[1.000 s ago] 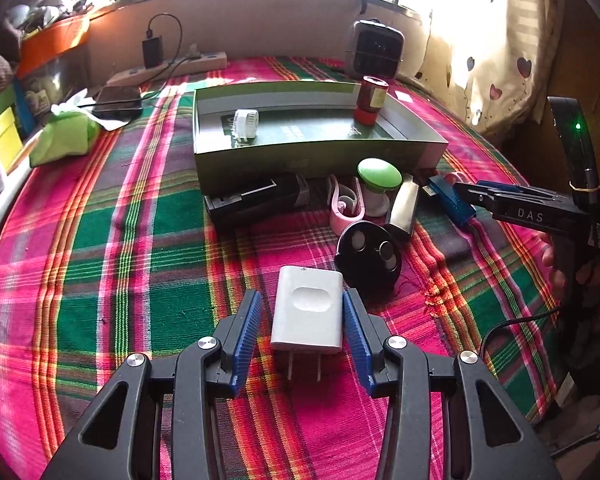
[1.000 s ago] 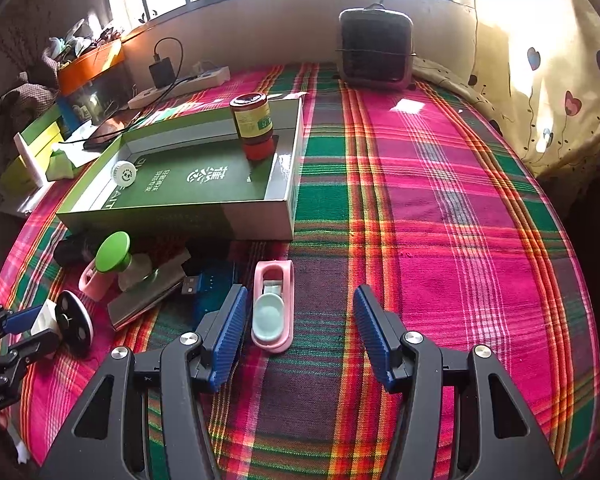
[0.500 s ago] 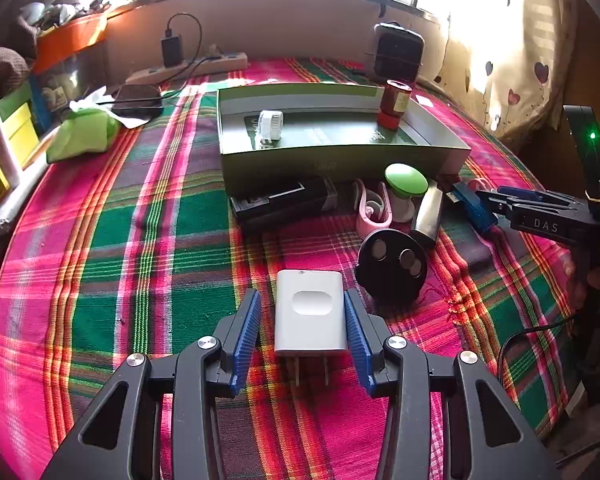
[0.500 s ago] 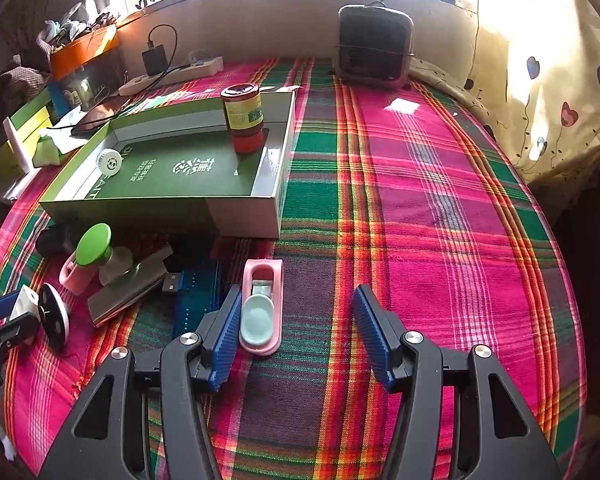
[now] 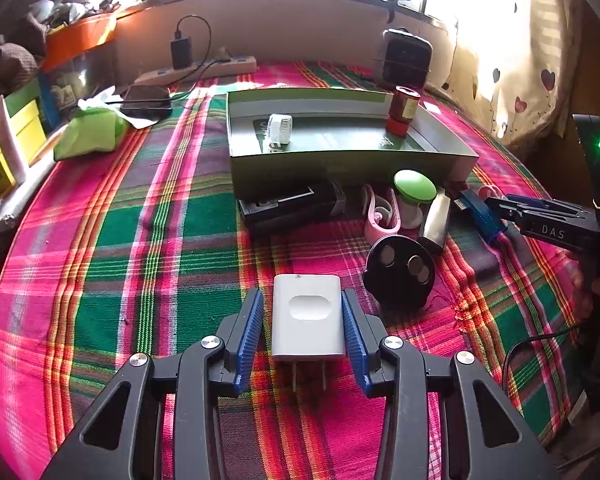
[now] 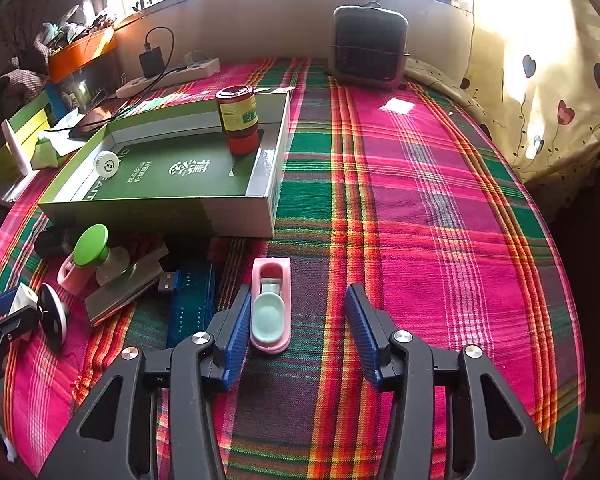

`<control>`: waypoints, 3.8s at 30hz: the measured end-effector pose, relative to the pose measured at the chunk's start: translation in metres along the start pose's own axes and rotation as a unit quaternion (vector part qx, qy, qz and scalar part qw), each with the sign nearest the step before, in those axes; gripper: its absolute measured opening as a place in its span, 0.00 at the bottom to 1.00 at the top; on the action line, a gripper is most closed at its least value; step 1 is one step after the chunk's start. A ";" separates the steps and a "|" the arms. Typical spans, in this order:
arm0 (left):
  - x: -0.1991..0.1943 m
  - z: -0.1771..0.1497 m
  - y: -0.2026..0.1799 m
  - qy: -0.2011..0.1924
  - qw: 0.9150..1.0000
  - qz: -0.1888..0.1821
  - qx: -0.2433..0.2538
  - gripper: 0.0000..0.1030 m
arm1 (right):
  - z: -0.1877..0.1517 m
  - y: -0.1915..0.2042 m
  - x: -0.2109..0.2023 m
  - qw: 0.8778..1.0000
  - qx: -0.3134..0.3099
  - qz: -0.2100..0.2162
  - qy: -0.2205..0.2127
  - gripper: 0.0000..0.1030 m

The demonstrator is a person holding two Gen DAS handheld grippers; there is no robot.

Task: Organize rigid objects
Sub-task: 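Grasp the white wall plug with the left tool while the right tool grasps the pink clip, then carry the white plug with the left tool while the right tool carries the pink clip to the box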

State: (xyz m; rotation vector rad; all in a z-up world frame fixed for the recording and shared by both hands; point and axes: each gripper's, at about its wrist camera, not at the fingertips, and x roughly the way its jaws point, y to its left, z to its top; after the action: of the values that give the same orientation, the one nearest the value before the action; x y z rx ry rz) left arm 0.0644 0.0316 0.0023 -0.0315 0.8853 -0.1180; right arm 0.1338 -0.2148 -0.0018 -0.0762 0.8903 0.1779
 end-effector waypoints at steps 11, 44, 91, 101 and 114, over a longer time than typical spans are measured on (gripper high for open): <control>-0.001 -0.001 0.003 -0.002 1.000 -0.001 -0.009 0.31 | 0.000 0.000 -0.002 1.000 -0.002 -0.002 -0.003 0.26; -0.008 0.007 0.003 -0.013 1.000 -0.017 -0.017 0.31 | -0.003 0.002 -0.010 1.000 0.003 0.019 -0.009 0.18; 0.019 0.114 0.014 -0.046 0.998 -0.047 -0.009 0.31 | 0.090 0.053 -0.001 0.994 -0.035 0.101 -0.030 0.18; 0.044 0.122 0.019 -0.028 0.998 -0.052 -0.018 0.31 | 0.109 0.073 0.030 0.991 -0.048 0.124 -0.005 0.18; 0.069 0.126 0.019 -0.008 0.998 -0.054 -0.017 0.31 | 0.123 0.088 0.069 0.991 -0.058 0.120 0.027 0.18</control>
State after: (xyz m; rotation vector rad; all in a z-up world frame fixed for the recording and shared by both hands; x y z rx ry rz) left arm 0.2072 0.0397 0.0275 -0.1129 0.8701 -0.2037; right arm 0.2540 -0.1030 0.0222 -0.0820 0.9409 0.4548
